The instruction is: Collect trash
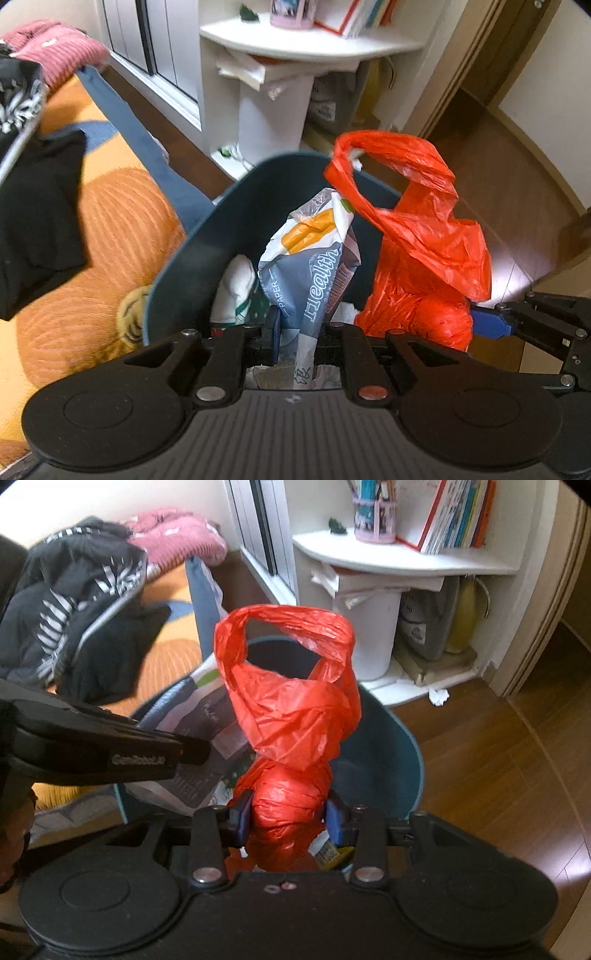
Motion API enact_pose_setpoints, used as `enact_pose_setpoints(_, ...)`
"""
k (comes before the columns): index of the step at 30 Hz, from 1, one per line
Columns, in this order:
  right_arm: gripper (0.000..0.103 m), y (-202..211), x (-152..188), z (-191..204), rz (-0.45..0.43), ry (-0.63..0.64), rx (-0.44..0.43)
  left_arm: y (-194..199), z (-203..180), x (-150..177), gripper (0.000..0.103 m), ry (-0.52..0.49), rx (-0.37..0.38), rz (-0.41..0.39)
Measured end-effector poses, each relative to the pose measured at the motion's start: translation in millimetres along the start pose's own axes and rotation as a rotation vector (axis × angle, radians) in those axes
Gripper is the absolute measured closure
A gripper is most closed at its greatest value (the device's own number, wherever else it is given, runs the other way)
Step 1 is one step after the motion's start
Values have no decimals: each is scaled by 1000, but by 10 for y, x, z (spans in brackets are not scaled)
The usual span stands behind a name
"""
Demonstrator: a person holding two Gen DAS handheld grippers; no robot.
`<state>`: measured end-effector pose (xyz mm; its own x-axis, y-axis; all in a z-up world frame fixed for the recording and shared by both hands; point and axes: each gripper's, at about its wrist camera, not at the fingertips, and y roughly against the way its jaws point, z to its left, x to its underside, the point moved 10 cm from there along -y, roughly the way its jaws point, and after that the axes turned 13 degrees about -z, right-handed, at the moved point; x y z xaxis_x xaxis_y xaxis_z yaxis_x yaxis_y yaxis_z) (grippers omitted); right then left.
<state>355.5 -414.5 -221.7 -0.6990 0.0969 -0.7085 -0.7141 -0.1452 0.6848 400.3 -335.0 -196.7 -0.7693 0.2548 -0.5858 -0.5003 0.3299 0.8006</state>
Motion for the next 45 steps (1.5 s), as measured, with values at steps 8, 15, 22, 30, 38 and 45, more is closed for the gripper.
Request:
enact_pose_setpoints(8,63,-257,114,29,65,34,11,-370,31,204,90,-19,-8,81)
enact_pose_setpoints(15,62,-377,219,26,111,51,26,-489,15,320,89,-45,-10,115)
enact_pose_setpoints(22,61,-373,287,49,121,77,28,-531,-47,316,84,-67,-8,120)
enact_pose_setpoints(30,55,-224,267,38,85,61,36,-372,-26,340,46,-47,-26,87)
enact_pose_setpoints(38,53,133,185,31,12,5,22,43,-28,289,42,-37,-2,9)
enact_pose_setpoints(45,52,576,62,122,-90,-21,-4,607,-51,199,33,-21,15,-97)
